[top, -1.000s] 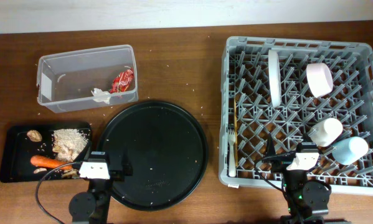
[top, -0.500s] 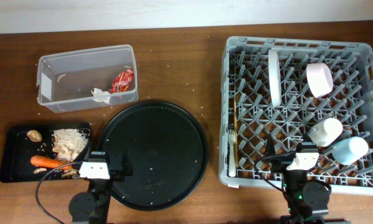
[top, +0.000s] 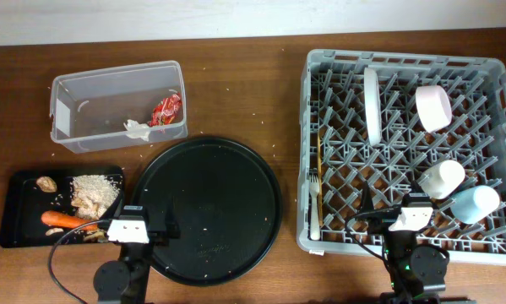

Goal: Sort waste into correct bins and load items into the dishwasher rack

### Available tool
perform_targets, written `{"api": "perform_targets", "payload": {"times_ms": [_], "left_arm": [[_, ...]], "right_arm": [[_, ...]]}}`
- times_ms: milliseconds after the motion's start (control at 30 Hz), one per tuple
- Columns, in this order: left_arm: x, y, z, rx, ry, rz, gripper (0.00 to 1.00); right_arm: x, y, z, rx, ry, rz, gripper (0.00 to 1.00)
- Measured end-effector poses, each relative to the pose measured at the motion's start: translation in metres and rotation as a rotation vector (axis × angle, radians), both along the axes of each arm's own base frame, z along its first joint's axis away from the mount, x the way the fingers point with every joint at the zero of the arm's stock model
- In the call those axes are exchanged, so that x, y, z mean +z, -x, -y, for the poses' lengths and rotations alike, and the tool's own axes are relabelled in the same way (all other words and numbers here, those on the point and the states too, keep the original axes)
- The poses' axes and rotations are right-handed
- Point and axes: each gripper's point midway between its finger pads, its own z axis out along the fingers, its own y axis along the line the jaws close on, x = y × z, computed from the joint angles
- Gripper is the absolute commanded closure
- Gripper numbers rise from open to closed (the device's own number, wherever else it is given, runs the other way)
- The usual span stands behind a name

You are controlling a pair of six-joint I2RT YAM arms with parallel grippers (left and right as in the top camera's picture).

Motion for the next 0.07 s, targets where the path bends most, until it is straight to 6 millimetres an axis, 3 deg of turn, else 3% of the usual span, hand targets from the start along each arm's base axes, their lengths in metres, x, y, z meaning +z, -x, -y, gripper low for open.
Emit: {"api": "perform_targets", "payload": {"times_ms": [67], "left_arm": [[0.0, 0.0, 0.0, 0.0, 0.0, 0.0, 0.01]], "right_arm": [[0.0, 0.0, 0.0, 0.0, 0.0, 0.0, 0.02]]}}
